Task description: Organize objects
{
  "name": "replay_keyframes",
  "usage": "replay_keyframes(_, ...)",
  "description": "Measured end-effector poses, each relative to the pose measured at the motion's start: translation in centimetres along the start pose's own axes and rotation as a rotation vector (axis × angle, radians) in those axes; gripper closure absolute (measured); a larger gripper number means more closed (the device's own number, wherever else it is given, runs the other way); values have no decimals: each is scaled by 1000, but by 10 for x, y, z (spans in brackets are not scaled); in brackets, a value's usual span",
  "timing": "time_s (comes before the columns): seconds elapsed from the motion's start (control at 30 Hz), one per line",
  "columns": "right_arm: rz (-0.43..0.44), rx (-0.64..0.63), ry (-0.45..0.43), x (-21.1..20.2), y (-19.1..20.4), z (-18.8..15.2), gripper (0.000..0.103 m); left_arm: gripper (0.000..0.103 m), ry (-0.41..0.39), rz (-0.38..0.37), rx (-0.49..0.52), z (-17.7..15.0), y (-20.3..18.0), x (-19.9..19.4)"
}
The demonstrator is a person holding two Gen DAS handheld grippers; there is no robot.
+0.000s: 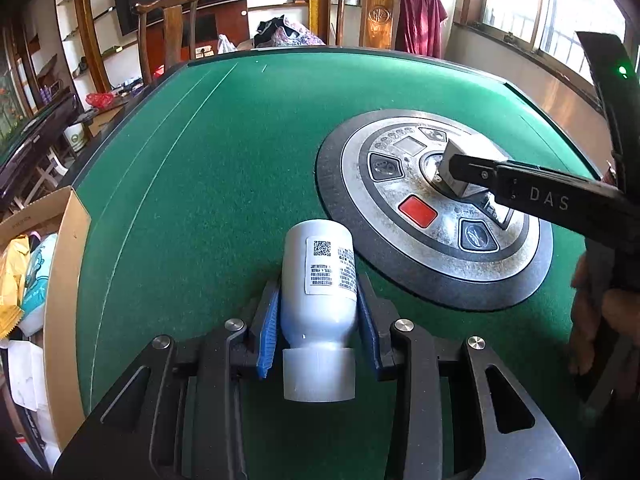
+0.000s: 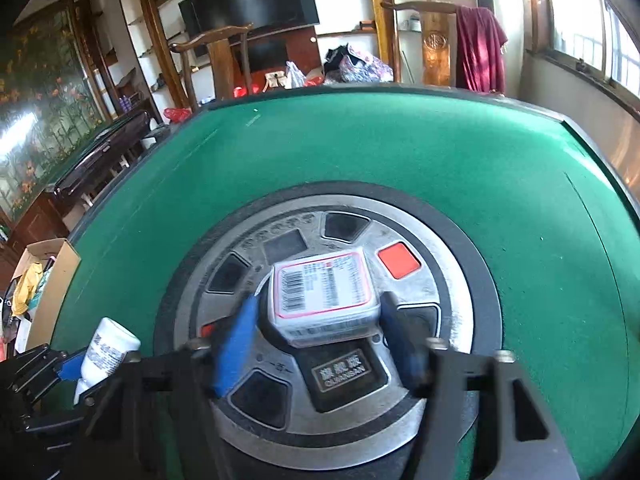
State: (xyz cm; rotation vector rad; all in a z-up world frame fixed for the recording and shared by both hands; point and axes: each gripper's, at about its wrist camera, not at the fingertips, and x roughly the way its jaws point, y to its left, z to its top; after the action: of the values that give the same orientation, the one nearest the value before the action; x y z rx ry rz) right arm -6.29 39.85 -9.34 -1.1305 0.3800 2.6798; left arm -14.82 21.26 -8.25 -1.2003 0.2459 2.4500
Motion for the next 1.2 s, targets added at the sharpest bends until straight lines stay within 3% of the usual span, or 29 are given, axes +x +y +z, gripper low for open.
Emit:
replay_keyframes(0.27,75,113,39,-12,1,-8,57,69,-1,7,-24,-1,6,-1)
replay_keyframes(0.6,89,52,-29,-31,28,-10,57,69,-59,55,-56,-1,13,-13)
replay_keyframes(1.2,92,9,-90,-50,45,-10,57,69,-214,186,-17,-8,8,-44)
